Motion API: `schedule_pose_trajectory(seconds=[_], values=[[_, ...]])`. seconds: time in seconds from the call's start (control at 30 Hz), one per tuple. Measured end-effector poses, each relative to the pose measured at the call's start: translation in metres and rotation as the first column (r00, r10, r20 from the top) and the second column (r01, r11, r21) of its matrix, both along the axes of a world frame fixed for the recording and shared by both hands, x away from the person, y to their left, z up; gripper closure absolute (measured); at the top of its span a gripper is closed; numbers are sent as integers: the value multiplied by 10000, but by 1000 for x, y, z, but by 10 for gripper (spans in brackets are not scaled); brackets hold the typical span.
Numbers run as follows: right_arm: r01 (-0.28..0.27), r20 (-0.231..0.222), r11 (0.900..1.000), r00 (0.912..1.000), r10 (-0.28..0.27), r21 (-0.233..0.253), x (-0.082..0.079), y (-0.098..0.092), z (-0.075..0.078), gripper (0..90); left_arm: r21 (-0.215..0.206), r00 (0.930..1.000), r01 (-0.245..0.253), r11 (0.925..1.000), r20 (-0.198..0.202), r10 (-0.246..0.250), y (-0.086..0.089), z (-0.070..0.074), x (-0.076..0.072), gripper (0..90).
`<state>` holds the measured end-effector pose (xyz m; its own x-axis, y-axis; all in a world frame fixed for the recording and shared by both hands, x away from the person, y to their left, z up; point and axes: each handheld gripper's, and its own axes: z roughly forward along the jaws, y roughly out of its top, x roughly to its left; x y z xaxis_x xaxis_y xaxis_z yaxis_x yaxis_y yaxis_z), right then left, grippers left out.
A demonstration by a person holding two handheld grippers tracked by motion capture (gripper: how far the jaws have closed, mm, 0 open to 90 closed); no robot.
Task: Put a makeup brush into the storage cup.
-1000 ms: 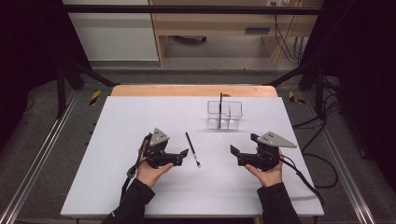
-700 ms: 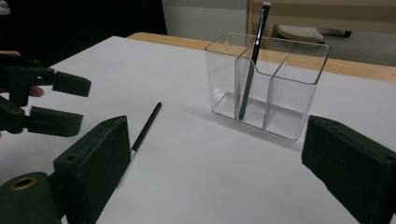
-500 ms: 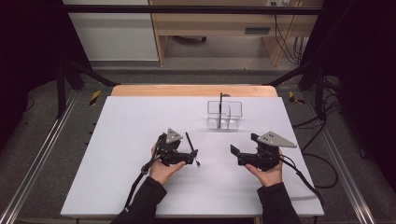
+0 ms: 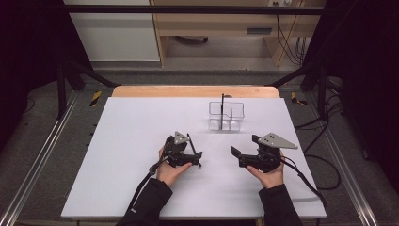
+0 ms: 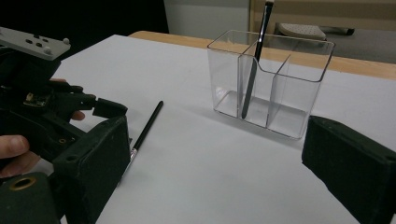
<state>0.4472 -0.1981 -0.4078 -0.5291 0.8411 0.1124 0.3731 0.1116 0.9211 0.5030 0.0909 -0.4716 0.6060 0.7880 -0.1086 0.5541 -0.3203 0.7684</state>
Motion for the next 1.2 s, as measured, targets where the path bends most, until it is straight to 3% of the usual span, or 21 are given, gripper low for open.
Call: schedule_pose_trajectory(seconds=[0.53,0.83,1.0,1.2], values=[[-6,-66,10000,10000,5,-61,1,1,-1,78,457,9997,47,9989,-262,-35,-9,-9,0,390],[13,-61,10000,10000,-13,51,1,0,0,75,810,9992,-42,9967,-404,75,-9,-6,0,551],[-29,-132,9999,9999,31,111,2,0,-1,74,1377,9994,39,9905,-355,10,-11,-4,0,623],[-57,-122,9999,9999,59,136,2,0,-1,75,1594,9990,318,9867,-354,-265,-9,-3,-1,683]])
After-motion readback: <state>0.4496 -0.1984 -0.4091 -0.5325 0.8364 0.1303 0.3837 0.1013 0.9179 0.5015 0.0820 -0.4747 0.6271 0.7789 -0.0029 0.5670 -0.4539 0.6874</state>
